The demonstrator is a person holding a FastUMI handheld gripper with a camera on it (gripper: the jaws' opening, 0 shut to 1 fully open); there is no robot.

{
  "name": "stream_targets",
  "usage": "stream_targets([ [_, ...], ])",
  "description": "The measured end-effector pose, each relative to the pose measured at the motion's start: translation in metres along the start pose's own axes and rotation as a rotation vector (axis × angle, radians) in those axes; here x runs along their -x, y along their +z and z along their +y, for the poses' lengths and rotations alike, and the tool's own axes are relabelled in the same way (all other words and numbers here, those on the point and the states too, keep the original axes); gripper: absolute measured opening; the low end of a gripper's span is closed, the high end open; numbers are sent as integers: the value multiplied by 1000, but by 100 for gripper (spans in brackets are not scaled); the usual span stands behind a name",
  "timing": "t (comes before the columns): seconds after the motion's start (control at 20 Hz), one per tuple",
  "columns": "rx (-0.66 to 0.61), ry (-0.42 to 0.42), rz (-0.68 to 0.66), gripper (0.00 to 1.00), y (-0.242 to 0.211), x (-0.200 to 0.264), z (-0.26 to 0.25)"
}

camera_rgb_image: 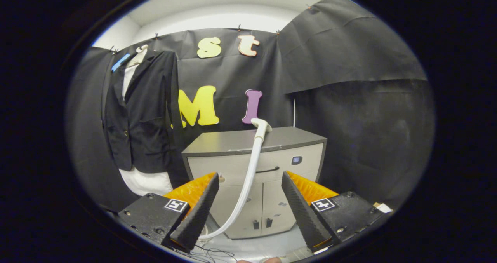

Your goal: Iron the clothes twice with a garment steamer, once on the left side and once on the right side.

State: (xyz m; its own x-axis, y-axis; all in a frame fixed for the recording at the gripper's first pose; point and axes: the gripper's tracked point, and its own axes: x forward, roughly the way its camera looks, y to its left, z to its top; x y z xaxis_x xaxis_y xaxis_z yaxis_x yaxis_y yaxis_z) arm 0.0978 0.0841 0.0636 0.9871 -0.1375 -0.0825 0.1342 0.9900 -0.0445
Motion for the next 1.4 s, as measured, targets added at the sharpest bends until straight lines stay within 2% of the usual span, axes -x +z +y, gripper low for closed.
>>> stream_targets([
  [0.2,-25,17,24,100,24,-54,-10],
  [0.45,-127,71,112,100,56,-138,-15],
  [0.7,-118,116,210,100,77,-208,-21],
  [0.85,-136,124,230,93,90,-246,-26],
  [0.95,-150,103,261,92,90,-272,-29],
  [1.05,-166,55,312,86,85,-297,-39],
  [1.3,-203,-10,403,81,76,-328,-41],
  [1.4,-226,-28,439,73,71,-335,-36],
])
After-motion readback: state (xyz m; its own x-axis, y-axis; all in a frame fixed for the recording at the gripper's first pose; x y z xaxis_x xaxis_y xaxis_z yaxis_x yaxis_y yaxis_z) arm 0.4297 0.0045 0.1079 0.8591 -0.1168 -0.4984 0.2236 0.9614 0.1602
